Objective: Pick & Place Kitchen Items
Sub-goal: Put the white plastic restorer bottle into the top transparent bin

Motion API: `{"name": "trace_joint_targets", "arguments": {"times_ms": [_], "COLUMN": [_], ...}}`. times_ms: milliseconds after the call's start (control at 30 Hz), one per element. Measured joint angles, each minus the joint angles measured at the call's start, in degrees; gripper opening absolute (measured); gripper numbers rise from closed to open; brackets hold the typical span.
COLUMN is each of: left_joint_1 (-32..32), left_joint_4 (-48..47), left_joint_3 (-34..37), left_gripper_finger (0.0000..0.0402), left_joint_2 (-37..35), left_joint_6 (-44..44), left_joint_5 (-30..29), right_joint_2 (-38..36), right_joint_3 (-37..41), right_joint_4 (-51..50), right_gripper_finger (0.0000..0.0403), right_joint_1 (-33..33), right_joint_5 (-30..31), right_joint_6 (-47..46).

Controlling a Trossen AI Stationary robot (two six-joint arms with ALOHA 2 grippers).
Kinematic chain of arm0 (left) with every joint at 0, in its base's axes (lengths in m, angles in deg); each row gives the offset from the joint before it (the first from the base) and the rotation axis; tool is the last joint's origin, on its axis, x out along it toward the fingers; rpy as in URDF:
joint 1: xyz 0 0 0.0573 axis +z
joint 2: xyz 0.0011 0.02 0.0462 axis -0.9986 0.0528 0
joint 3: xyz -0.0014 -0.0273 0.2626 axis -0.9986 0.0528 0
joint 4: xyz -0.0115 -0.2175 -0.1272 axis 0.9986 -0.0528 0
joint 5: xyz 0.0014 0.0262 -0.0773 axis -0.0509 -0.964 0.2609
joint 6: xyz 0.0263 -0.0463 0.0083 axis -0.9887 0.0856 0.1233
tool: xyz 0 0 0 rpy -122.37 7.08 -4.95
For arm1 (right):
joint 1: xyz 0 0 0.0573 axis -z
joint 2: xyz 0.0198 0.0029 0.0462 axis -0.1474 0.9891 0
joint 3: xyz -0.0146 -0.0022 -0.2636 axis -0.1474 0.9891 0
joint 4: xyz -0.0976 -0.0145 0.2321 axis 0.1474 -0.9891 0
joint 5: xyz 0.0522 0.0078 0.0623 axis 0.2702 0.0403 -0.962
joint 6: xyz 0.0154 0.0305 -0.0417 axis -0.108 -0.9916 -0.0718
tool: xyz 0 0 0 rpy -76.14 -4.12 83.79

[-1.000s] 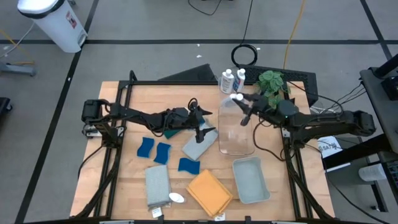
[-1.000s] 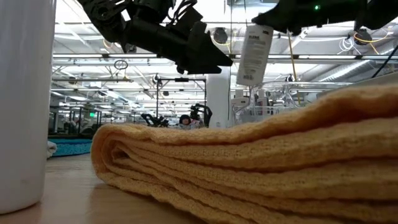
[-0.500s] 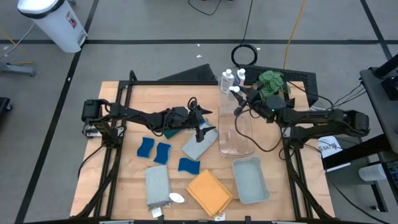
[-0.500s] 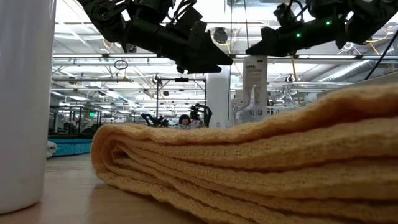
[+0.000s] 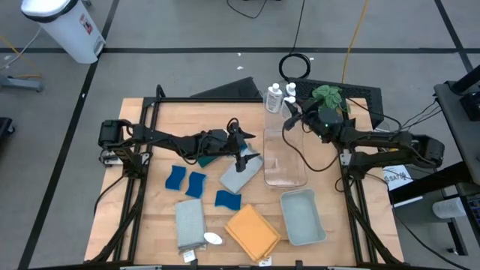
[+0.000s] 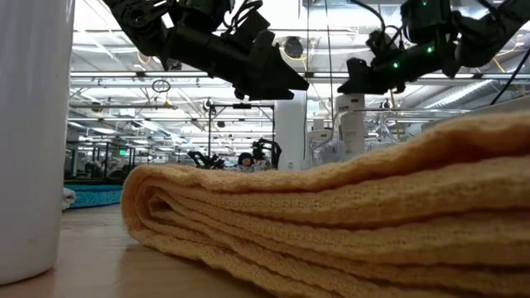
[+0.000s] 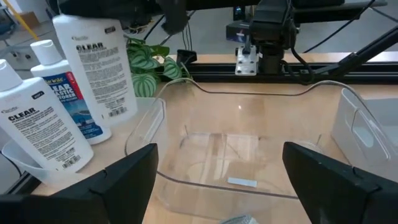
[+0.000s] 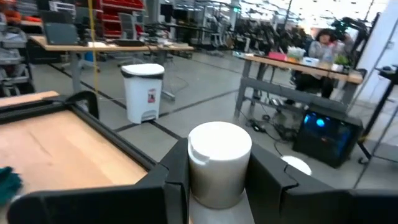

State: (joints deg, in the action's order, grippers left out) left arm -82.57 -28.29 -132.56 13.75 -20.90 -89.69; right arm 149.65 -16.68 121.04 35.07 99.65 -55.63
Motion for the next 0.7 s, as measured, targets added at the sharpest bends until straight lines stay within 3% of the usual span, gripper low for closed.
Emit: {"name": "trace_joint_targets", "arguments": {"times_ms": [300,700], "left_joint_1": [0.1,0.1], "left_joint_4": [0.1,0.2], "left_joint_3": [0.0,0.0], "left_gripper_finger": [0.0349,0.0349], "left_joint_2": [0.0,0.0], "left_joint_6": [-0.2,-0.7], "left_joint_5": [0.0,0.0], "right_joint_2": [3.4,9.9], "right_joint_3": [1.2,1.2], "right_joint_4": [2.5,5.7], "right_gripper_finger": [0.0083,0.0083], "right_joint_1": [3.1,6.3], "right_joint_5": [-4.1,-4.5], "right_joint_6": [-2.5,-3.4]}}
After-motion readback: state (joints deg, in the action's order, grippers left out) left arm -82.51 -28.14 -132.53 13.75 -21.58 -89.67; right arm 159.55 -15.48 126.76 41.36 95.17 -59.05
